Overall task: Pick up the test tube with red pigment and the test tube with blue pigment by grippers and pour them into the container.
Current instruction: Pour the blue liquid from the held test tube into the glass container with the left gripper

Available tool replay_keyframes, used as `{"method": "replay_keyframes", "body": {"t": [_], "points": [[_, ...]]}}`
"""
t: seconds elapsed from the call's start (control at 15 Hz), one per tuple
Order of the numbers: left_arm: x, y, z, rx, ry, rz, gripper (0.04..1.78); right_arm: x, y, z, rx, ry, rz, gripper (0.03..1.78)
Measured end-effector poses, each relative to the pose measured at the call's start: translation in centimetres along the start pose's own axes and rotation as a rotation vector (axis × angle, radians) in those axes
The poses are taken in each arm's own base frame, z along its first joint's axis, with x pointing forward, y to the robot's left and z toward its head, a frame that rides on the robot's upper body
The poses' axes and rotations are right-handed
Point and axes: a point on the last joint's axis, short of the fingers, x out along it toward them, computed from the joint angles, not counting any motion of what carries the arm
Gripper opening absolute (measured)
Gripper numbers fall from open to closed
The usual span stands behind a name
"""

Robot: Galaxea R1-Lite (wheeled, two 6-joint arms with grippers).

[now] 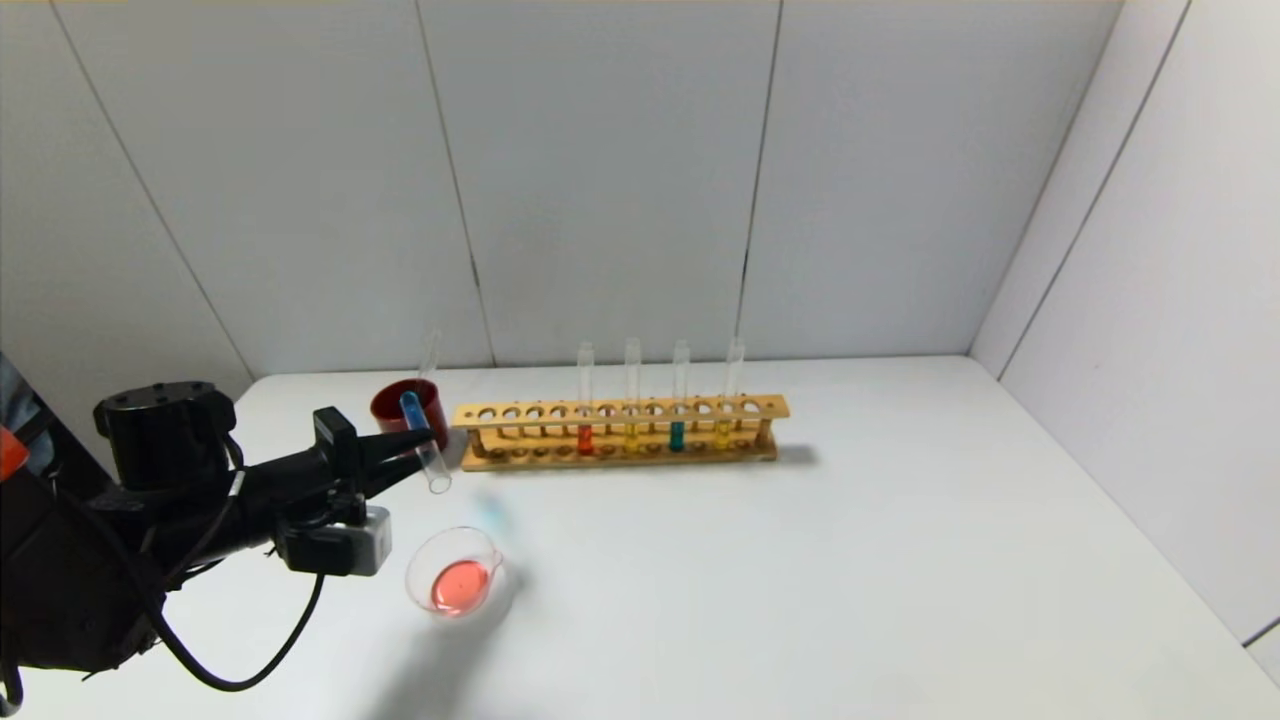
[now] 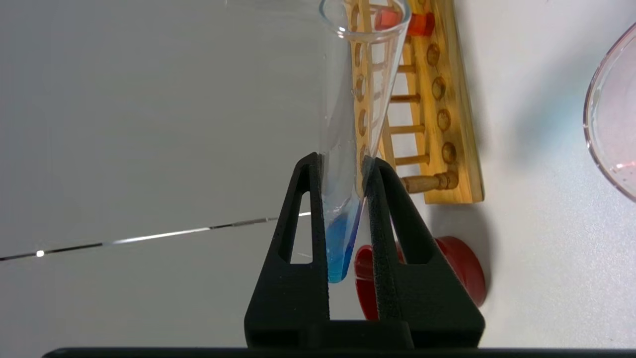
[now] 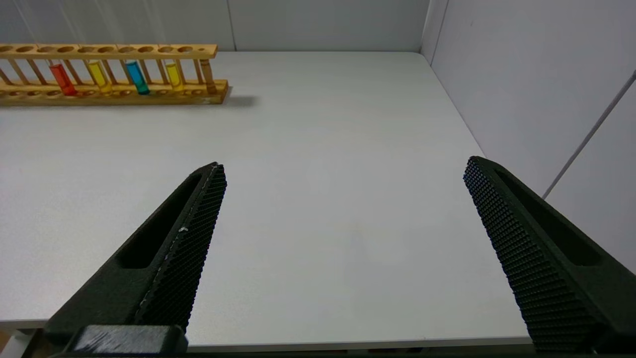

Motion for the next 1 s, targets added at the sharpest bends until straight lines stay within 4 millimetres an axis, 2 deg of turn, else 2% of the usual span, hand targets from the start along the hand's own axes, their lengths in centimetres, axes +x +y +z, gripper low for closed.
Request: {"method": "replay_keyframes", "body": {"t": [1.0], "points": [[0.2, -0.7, -1.6, 0.088, -0.009, 0.077, 0.30, 0.0, 0.0, 0.0, 0.000, 0.000, 0.000, 1.75]]}}
